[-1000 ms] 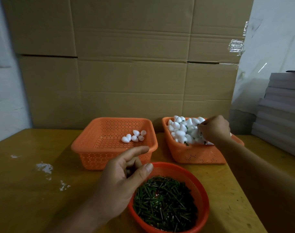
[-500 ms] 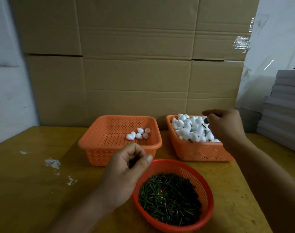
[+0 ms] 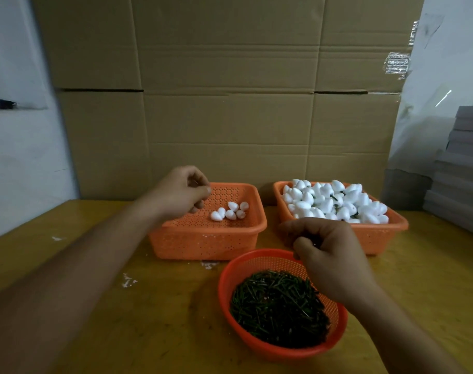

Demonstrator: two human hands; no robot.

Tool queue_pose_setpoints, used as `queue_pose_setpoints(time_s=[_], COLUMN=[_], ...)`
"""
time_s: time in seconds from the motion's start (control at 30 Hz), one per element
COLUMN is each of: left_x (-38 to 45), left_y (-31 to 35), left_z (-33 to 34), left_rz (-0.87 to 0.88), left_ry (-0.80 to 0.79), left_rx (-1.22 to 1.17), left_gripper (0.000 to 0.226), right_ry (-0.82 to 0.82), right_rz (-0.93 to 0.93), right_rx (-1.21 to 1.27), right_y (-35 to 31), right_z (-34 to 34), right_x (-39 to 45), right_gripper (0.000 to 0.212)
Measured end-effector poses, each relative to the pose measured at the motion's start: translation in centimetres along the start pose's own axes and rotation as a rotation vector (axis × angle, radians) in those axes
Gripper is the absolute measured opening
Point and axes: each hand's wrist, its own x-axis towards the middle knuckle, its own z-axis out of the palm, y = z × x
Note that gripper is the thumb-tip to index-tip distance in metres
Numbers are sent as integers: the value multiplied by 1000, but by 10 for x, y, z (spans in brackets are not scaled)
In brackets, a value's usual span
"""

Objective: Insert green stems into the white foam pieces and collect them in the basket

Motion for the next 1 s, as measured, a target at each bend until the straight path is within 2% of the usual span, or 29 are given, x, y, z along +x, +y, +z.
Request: queue_pose_setpoints(time_s=[0.07,0.23,0.3,0.4,0.5,0.6,0.73,0.83,0.9,0.97,1.0], left_x=[25,58,65,73,77,75,75,80,87,97,100], left_y=[-4,-20,-26,-31,-27,-16,-13,-15,-19,-23,-25], left_z=[-2,16,24,37,56,71,85,88,85,78,75], left_rz=[-112,-455,-589,-651,-479,-299,-249,-311,-285,-192,-145], left_ry=[-121,-605,-738,-838,-849,-853,-811,-781,-683,-522,-469], left_rx=[190,820,860,788,841,843,673,498,485,650,748], left_gripper=[12,72,86,81,83,75,78,68,49,38,40], right_ry=[5,8,11,18,14,8,8,8,9,4,-1], right_rz=[12,39,27,13,14,10,5,24,31,33,28], right_rx=[-10,-17,-32,-52,-84,-120,-139,-136,-129,-125,-127], right_y=[1,1,2,3,3,2,1,3,5,6,7], right_z=[1,0,0,0,1,1,2,1,1,2,3], right_x=[1,0,0,0,0,-2,-3,-2,-1,-1,-1], right_gripper=[36,35,34,34,32,30,30,29,29,28,29])
